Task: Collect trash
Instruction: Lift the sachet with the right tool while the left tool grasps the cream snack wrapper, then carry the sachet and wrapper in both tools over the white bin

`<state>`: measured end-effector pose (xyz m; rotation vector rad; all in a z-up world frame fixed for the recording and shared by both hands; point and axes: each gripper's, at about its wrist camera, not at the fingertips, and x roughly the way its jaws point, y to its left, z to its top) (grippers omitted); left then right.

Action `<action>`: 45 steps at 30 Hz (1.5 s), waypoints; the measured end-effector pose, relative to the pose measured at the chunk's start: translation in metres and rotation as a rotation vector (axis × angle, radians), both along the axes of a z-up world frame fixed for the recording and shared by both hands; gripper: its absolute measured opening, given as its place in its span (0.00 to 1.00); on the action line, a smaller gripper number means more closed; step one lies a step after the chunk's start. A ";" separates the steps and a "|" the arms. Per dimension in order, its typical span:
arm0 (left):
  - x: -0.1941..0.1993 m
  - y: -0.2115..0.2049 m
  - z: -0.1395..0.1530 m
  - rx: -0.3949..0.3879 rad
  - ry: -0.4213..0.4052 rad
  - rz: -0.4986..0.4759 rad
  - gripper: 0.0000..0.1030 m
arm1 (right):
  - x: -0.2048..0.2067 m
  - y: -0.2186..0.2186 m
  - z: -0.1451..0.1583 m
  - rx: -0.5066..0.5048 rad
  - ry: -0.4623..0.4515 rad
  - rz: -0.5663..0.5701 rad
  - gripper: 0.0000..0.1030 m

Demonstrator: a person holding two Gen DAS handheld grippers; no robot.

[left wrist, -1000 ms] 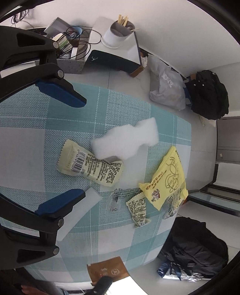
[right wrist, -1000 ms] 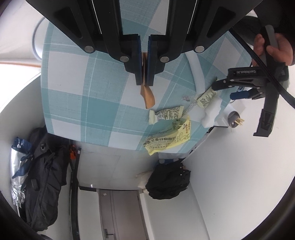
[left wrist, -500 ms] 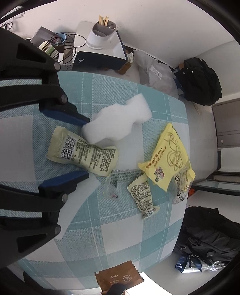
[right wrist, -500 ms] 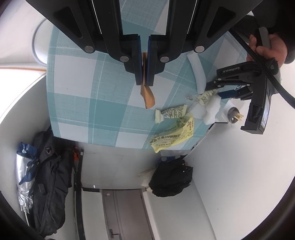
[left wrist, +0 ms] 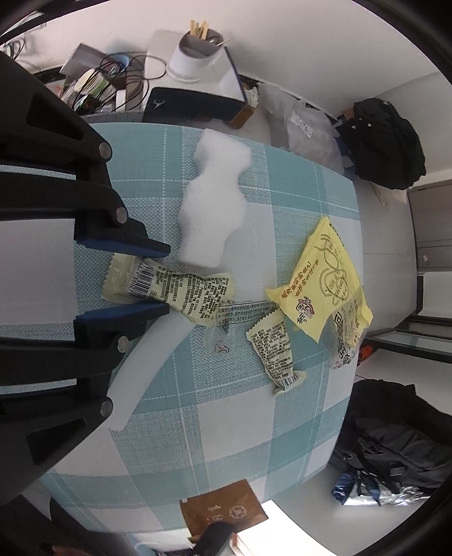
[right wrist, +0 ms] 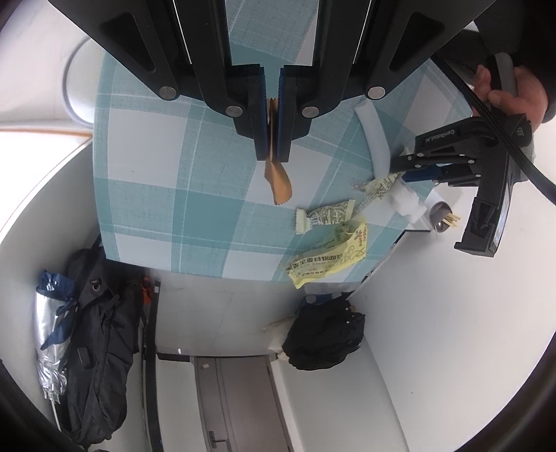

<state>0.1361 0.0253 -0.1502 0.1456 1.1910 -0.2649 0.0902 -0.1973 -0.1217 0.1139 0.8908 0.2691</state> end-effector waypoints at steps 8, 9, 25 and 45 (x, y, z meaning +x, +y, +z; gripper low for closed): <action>-0.008 0.009 0.001 -0.061 0.041 0.025 0.21 | -0.008 0.001 0.004 -0.001 -0.012 0.006 0.04; -0.009 0.009 0.002 -0.063 0.042 0.023 0.21 | -0.009 0.000 0.004 0.000 -0.014 0.005 0.04; -0.028 0.013 0.022 -0.015 -0.002 0.017 0.19 | -0.020 -0.003 0.010 0.007 -0.035 0.000 0.04; -0.064 -0.034 0.104 -0.117 -0.162 -0.055 0.19 | -0.055 -0.028 0.055 0.102 -0.118 -0.037 0.04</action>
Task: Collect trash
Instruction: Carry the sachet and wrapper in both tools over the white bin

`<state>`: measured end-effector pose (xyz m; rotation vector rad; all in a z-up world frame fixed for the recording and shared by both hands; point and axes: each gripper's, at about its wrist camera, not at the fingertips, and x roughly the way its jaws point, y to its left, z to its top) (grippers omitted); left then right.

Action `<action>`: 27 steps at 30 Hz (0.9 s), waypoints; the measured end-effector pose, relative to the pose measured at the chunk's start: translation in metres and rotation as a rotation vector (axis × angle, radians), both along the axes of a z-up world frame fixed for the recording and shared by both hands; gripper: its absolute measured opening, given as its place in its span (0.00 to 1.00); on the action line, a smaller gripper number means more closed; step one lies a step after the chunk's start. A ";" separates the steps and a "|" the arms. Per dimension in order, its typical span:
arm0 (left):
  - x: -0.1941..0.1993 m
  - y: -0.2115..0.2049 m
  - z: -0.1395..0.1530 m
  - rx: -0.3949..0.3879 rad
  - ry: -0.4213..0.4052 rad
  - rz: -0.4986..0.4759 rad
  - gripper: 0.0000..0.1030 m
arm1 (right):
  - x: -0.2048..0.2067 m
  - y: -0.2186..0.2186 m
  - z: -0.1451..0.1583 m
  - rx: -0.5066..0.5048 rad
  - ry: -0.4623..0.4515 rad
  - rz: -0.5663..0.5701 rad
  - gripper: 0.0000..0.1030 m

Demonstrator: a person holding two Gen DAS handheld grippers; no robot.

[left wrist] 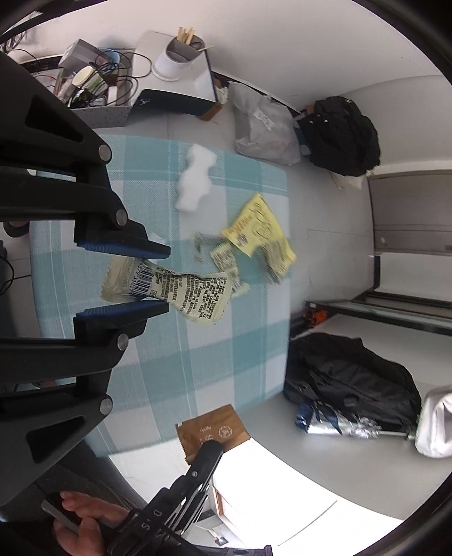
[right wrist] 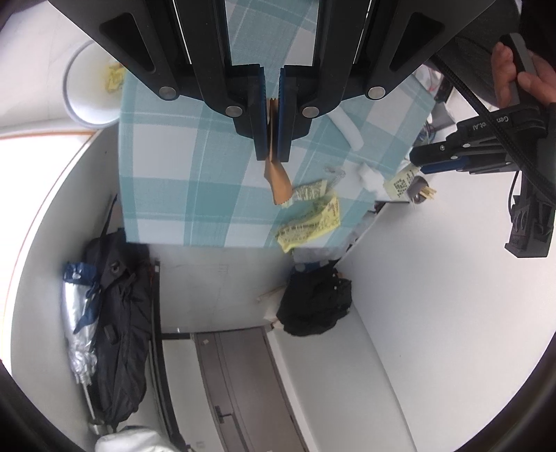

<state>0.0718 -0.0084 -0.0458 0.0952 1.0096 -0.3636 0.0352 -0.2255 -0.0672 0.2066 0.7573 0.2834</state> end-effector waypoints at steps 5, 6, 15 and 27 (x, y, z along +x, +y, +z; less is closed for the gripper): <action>-0.004 -0.027 0.022 -0.036 -0.035 -0.041 0.19 | -0.011 -0.021 0.030 0.022 -0.065 -0.034 0.04; -0.004 -0.034 0.026 -0.044 -0.040 -0.054 0.19 | -0.013 -0.026 0.035 0.024 -0.081 -0.039 0.04; -0.002 -0.098 0.054 -0.100 -0.074 -0.160 0.19 | -0.035 -0.086 0.089 -0.007 -0.189 -0.119 0.04; 0.005 -0.205 0.059 -0.151 -0.043 -0.341 0.19 | -0.068 -0.187 0.107 -0.062 -0.204 -0.299 0.04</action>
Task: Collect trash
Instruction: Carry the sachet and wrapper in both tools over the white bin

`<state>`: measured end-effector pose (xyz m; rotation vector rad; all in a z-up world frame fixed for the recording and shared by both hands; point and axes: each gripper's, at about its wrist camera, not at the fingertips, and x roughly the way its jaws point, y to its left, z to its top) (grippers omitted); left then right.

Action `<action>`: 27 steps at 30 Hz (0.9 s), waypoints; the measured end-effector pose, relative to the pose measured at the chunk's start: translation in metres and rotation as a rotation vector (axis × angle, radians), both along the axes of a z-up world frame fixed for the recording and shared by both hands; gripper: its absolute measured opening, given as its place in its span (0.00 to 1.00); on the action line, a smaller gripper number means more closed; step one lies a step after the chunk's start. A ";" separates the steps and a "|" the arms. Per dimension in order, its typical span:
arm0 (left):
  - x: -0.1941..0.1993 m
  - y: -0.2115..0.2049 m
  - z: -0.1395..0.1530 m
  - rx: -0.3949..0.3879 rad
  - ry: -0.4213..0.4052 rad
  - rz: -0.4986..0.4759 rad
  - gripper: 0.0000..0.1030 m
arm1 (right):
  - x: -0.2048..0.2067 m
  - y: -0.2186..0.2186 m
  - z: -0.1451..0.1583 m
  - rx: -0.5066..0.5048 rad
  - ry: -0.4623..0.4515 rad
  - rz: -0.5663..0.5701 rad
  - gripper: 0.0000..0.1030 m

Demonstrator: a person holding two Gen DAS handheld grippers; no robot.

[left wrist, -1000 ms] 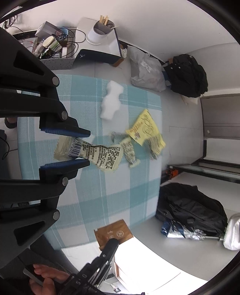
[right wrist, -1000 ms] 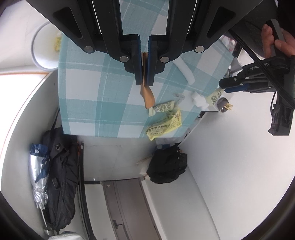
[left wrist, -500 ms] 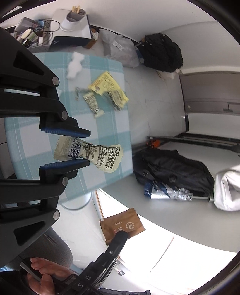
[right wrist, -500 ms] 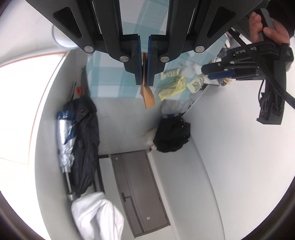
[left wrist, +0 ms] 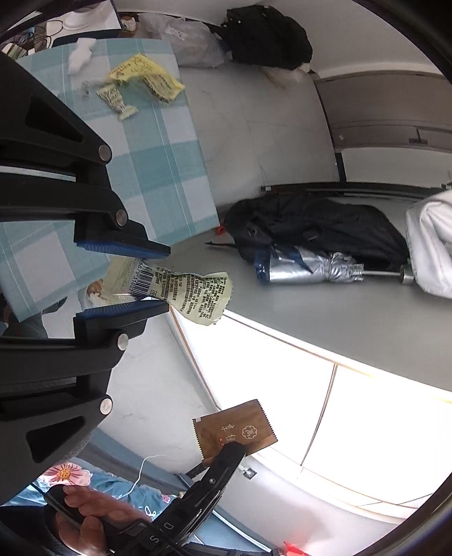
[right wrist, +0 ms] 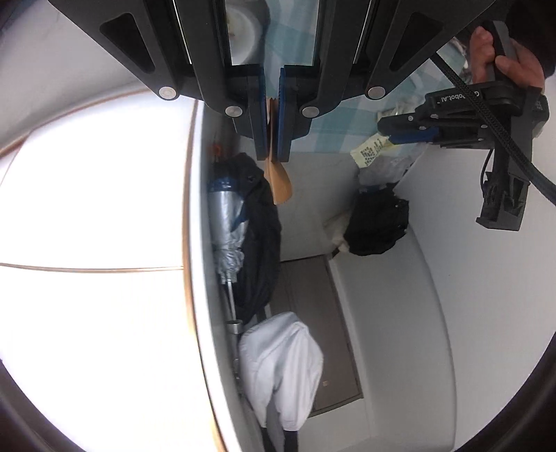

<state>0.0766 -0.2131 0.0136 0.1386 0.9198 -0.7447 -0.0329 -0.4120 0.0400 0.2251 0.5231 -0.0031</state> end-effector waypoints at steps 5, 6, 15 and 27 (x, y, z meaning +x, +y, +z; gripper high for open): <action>0.002 -0.044 -0.019 0.015 0.047 -0.070 0.19 | -0.009 -0.047 -0.025 0.048 0.043 -0.092 0.04; 0.003 -0.051 -0.024 0.021 0.057 -0.083 0.19 | -0.010 -0.056 -0.033 0.062 0.057 -0.112 0.04; 0.013 -0.105 -0.099 0.110 0.223 -0.164 0.19 | -0.010 -0.109 -0.128 0.214 0.206 -0.195 0.04; 0.033 -0.161 -0.222 0.331 0.452 -0.219 0.19 | 0.029 -0.138 -0.258 0.433 0.384 -0.211 0.04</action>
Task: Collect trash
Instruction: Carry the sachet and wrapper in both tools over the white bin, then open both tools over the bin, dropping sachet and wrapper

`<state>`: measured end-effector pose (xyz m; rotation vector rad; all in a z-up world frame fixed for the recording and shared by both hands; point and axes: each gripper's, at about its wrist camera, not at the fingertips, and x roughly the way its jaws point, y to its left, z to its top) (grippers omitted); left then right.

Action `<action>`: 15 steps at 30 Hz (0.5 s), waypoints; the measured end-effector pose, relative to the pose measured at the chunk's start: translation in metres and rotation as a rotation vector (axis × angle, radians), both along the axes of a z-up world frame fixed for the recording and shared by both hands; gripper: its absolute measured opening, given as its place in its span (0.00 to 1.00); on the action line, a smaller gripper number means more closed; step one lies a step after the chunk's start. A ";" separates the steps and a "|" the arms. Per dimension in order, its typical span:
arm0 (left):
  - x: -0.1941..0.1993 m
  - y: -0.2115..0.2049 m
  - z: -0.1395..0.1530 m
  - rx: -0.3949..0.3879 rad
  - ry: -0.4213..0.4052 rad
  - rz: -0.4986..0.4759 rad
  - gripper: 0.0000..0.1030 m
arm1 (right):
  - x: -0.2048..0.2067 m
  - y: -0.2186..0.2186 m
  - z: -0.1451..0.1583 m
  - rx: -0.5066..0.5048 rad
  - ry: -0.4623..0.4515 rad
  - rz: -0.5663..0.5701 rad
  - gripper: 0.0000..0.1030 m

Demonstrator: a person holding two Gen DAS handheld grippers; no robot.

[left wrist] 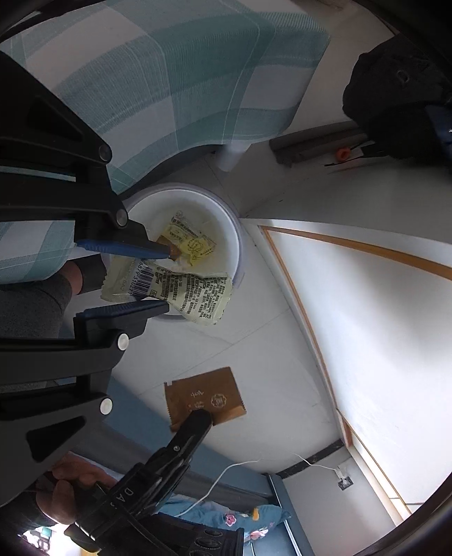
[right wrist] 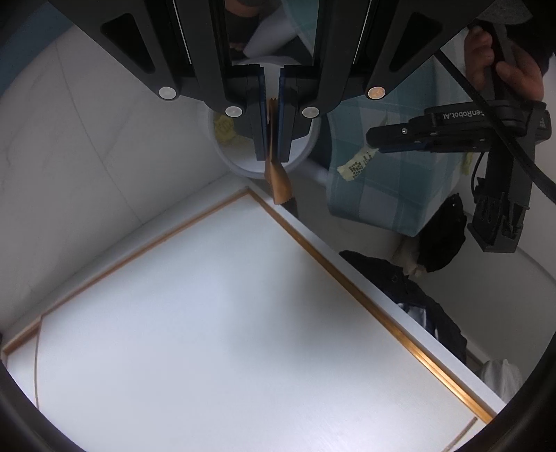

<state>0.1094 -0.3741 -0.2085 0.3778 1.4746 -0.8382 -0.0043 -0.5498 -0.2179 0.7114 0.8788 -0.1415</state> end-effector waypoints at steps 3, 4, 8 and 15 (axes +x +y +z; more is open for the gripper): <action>0.002 -0.010 -0.018 0.056 0.021 -0.025 0.19 | 0.010 0.002 -0.032 0.073 0.049 0.010 0.04; 0.004 -0.013 -0.024 0.075 0.025 -0.022 0.19 | 0.016 0.003 -0.039 0.089 0.057 0.011 0.04; 0.015 -0.014 -0.038 0.108 0.077 0.029 0.19 | 0.024 0.002 -0.074 0.178 0.090 0.005 0.04; 0.027 -0.018 -0.063 0.156 0.183 0.111 0.19 | 0.035 0.012 -0.112 0.261 0.149 0.023 0.04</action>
